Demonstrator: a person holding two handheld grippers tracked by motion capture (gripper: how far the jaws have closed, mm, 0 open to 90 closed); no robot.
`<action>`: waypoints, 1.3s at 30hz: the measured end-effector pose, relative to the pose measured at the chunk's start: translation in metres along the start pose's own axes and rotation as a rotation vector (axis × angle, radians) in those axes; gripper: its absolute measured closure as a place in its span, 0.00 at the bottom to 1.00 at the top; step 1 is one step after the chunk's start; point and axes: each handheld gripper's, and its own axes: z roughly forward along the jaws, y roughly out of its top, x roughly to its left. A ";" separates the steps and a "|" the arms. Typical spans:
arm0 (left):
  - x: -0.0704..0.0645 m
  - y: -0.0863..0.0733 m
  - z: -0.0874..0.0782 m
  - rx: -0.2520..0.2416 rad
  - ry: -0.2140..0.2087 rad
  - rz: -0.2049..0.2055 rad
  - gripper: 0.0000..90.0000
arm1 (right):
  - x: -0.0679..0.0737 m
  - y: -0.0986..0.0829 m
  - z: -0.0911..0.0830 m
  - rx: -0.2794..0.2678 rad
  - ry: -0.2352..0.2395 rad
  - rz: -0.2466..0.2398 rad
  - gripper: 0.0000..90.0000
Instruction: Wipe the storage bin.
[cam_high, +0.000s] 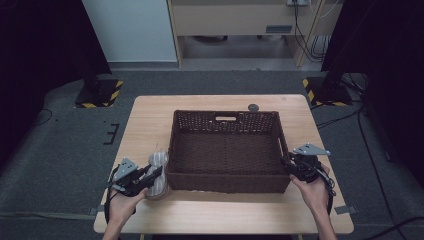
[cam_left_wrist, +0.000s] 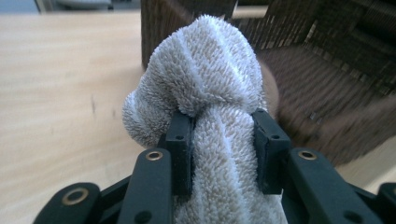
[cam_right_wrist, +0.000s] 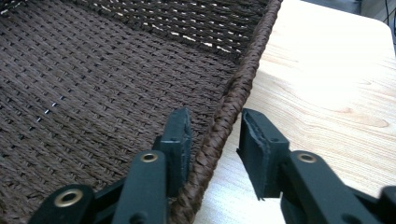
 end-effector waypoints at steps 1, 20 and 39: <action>0.000 -0.004 0.004 0.033 0.004 0.011 0.71 | 0.000 0.000 0.000 -0.002 0.002 0.001 0.69; -0.004 0.009 -0.030 -0.079 -0.005 -0.020 0.70 | -0.001 0.000 -0.008 -0.020 0.005 -0.003 0.58; -0.016 -0.026 0.005 0.140 0.027 0.063 0.70 | 0.001 -0.003 -0.005 0.002 0.009 -0.010 0.58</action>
